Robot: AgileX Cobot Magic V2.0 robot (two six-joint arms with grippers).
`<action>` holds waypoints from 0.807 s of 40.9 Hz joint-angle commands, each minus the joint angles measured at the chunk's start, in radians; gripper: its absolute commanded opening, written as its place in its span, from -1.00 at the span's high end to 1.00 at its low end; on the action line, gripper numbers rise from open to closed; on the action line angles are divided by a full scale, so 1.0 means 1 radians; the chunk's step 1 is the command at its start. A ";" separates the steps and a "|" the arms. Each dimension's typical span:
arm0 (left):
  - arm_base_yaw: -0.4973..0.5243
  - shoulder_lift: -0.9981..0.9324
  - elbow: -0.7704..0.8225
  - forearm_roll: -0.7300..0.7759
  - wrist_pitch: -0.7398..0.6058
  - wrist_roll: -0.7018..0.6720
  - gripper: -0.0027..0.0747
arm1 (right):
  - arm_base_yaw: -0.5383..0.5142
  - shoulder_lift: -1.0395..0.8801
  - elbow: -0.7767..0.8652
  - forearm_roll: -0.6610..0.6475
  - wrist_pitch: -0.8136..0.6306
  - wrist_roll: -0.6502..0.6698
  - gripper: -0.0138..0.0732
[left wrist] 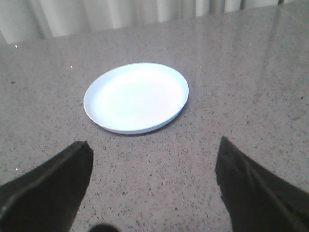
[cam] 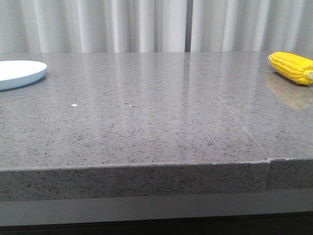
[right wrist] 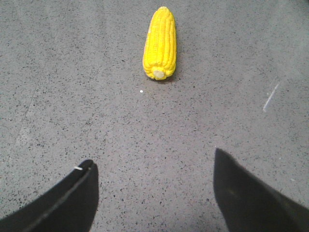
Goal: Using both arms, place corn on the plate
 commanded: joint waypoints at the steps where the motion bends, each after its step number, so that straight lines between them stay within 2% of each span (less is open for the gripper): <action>1: 0.001 0.065 -0.066 -0.014 0.004 -0.010 -0.50 | -0.005 0.011 -0.030 -0.017 -0.065 -0.008 -0.61; 7: 0.001 0.176 -0.134 -0.010 0.082 -0.010 -0.50 | -0.005 0.011 -0.030 -0.017 -0.065 -0.008 -0.61; 19: 0.012 0.407 -0.247 0.006 0.037 -0.010 -0.50 | -0.005 0.011 -0.030 -0.017 -0.065 -0.008 -0.61; 33: 0.206 0.692 -0.453 -0.040 0.043 -0.010 -0.50 | -0.005 0.011 -0.030 -0.017 -0.065 -0.008 -0.61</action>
